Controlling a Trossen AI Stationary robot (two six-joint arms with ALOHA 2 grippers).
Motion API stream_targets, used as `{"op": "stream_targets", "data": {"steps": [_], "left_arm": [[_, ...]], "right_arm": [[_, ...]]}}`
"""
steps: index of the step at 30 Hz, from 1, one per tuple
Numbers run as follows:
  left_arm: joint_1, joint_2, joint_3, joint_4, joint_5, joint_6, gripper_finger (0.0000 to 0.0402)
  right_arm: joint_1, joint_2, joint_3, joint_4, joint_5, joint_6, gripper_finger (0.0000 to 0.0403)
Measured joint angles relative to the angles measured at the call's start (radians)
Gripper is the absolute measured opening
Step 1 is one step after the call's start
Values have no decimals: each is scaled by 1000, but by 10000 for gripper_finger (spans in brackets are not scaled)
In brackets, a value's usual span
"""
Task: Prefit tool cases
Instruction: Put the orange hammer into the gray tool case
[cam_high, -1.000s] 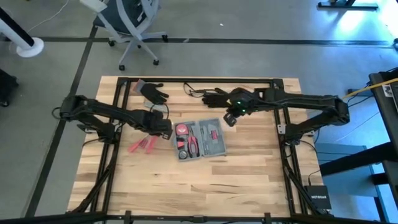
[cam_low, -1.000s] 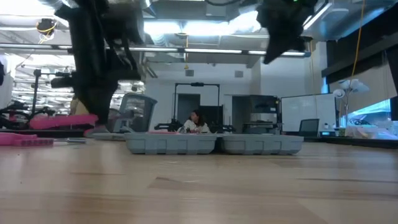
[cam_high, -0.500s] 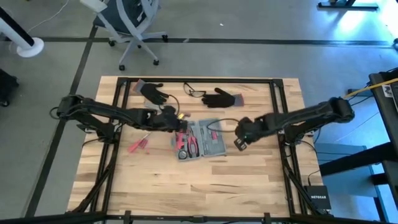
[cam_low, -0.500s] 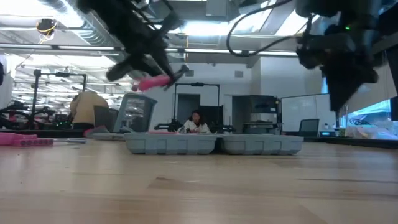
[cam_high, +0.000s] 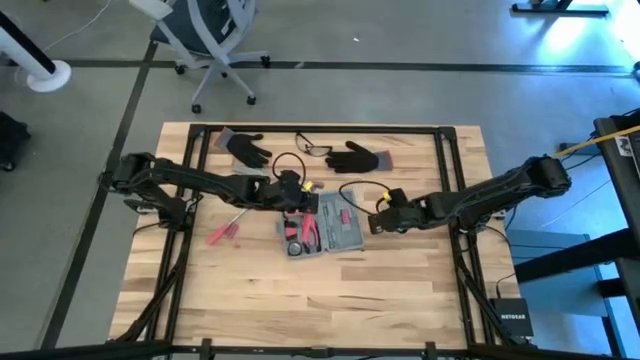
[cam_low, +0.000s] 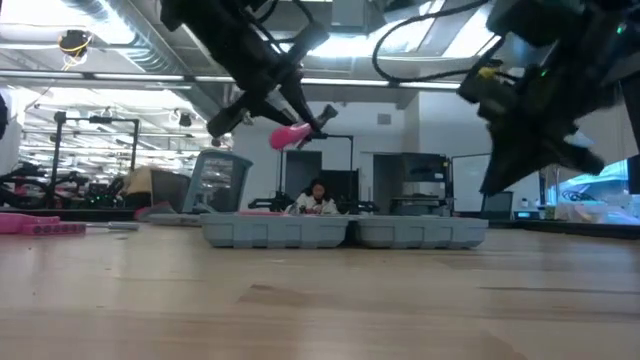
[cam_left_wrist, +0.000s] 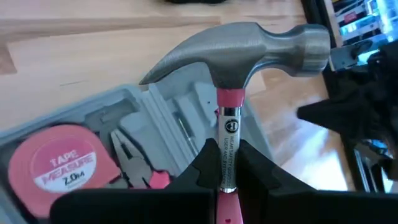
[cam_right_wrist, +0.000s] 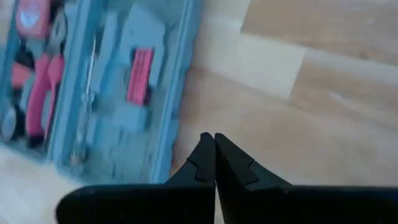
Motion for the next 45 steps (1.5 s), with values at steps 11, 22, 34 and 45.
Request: {"op": "stream_targets", "data": {"steps": [11, 22, 34, 45], "left_arm": [[-70, 4, 0, -87, -74, -84, 19], [-136, 4, 0, -187, -116, -201, 19], [-144, 4, -1, -233, -168, -272, 19], [-163, 4, -1, -239, -215, -275, 18]], "right_arm": [[-5, 240, 18, 208, 81, 98, 0], [-5, 407, 200, 263, 60, 61, 0], [-3, 500, 335, 279, -5, 7, 0], [-48, 423, 324, 55, 95, -35, 0]]}}
